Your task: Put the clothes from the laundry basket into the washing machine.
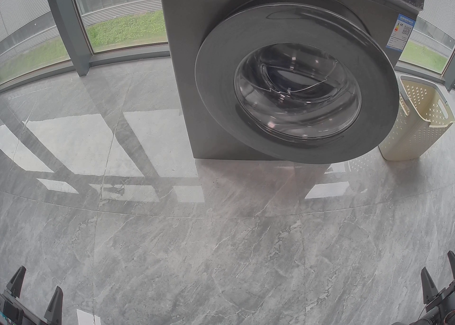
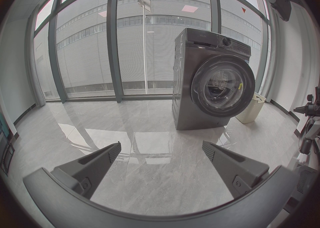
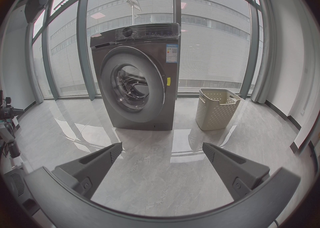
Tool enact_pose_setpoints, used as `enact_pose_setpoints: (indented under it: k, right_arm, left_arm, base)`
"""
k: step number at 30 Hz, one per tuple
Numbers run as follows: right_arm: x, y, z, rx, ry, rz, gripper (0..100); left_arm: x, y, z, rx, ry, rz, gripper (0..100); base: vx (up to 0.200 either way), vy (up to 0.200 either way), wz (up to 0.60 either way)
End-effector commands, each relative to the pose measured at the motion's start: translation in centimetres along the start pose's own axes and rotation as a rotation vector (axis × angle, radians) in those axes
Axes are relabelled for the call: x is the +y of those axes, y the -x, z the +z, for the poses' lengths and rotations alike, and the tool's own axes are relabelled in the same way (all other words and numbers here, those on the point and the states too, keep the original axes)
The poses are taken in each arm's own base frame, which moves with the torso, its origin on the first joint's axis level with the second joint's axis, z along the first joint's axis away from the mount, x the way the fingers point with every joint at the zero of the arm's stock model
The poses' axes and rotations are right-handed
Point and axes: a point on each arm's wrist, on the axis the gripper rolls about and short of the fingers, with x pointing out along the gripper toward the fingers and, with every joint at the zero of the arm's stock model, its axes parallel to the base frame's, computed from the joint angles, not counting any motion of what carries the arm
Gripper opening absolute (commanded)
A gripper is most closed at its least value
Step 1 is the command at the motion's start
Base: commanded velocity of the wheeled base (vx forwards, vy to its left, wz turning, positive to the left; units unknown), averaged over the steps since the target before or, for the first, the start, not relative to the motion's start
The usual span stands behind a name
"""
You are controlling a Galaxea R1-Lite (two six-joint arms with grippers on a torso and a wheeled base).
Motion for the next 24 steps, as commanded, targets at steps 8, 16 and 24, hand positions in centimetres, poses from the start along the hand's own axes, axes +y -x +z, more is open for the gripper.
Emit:
enact_pose_setpoints:
  k: [8,16,24]
  right_arm:
    - [0.2,-0.8,6.3,-0.052,-0.009,0.093,100]
    - [2.0,-11.5,8.9,0.212,-0.079,0.387,100]
    - [7.6,-17.2,8.8,0.245,-0.224,0.548,100]
  left_arm:
    - [0.0,0.0,-0.5,0.005,0.0,0.0,100]
    - [0.0,0.0,-0.5,0.005,0.0,-0.002,100]
    - [0.0,0.0,-0.5,0.004,0.0,-0.002,100]
  base:
    - [0.0,-0.2,0.0]
    - [0.0,-0.2,0.0]
    - [0.0,-0.05,0.0]
